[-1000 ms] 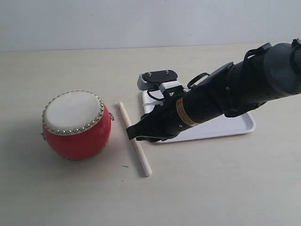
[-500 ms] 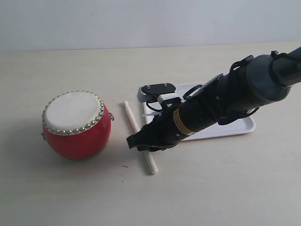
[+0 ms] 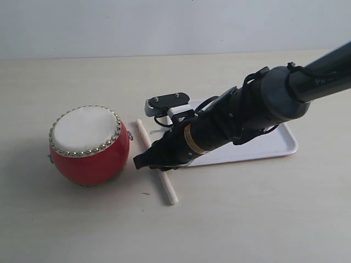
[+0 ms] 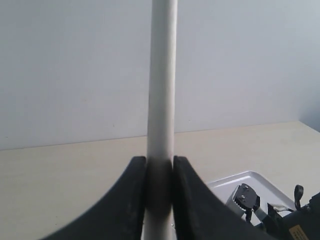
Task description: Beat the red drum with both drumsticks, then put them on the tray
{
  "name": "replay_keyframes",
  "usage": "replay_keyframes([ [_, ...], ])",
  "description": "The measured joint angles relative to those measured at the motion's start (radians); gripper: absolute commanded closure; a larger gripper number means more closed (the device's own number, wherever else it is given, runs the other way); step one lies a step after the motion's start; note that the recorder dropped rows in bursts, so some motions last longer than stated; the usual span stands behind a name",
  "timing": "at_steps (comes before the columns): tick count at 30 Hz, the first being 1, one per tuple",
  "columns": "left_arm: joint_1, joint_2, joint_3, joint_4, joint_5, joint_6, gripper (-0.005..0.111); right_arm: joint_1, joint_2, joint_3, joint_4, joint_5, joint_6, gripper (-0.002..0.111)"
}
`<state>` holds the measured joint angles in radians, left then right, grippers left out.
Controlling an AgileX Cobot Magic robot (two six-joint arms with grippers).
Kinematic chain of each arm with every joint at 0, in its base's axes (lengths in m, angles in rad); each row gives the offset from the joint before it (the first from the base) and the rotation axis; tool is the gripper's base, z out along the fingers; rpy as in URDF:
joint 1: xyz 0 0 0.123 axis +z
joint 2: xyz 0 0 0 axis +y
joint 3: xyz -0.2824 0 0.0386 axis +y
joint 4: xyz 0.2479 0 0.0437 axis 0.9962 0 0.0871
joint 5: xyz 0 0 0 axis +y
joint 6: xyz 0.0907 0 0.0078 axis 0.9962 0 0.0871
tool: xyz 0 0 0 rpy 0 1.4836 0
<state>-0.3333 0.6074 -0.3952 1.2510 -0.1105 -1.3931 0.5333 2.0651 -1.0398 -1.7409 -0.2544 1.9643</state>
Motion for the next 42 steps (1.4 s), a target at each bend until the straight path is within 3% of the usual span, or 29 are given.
replay_keyframes([
  [5,0.000,0.000,0.000,0.001,0.000,0.000,0.106,0.000,0.006,-0.009,0.004,0.000,0.000,0.082],
  [13,0.000,0.000,0.000,0.001,0.000,0.000,0.106,0.000,0.008,-0.009,0.015,-0.023,-0.013,0.108],
  [26,0.000,0.000,0.000,0.001,-0.002,0.000,0.106,0.000,0.000,-0.009,0.011,-0.027,-0.021,0.108],
  [42,0.000,0.000,0.000,0.017,-0.026,-0.026,0.107,-0.010,-0.188,-0.007,0.000,-0.013,-0.062,0.108],
])
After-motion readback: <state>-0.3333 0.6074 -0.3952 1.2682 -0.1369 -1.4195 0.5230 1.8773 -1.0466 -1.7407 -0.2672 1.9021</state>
